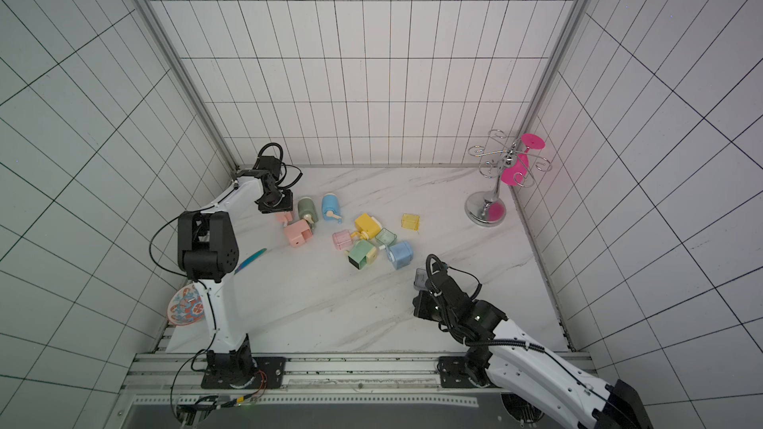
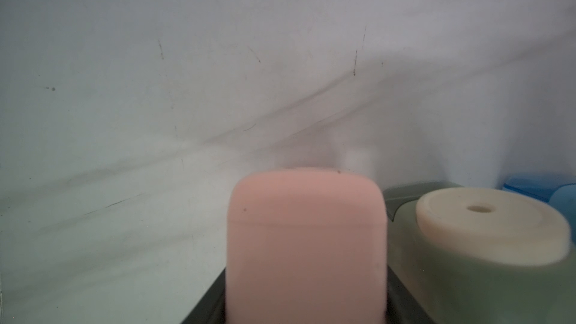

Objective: Put the tray back into the pencil sharpener
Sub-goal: Place the pencil sharpener at the center of the board.

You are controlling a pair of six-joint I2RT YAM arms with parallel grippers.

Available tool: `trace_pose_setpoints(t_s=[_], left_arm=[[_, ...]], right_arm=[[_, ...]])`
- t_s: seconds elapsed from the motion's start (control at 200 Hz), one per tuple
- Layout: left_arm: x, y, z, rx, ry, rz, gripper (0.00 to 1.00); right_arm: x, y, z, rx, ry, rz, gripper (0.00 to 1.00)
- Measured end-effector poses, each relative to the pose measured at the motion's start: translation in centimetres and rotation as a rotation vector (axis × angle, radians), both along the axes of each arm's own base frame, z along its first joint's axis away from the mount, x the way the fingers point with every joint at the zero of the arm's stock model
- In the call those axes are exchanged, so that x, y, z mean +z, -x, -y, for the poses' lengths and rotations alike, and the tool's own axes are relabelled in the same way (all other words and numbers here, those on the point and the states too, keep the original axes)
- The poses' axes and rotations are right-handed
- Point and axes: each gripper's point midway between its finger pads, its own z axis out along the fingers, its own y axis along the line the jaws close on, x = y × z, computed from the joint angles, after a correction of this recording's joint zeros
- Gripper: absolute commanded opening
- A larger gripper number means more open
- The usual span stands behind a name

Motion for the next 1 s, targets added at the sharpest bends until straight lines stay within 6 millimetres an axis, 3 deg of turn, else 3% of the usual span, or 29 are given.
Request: trace_pose_setpoints(t_s=[0.375,0.47,1.0], left_arm=[[-1.0,0.6,-0.4,0.009,-0.027,-0.021,0.00],[-1.1,0.5,-0.4,0.016,-0.033,0.000,0.17],[-1.2,1.2,-0.7,0.039,-0.046,0.041,0.65]], right_arm=[[0.0,0.0,0.0,0.004,0.001,0.002,0.11],[0.0,0.0,0.0,0.004,0.001,0.002,0.11],[0.1,0.0,-0.1,0.013,-0.002,0.008,0.11]])
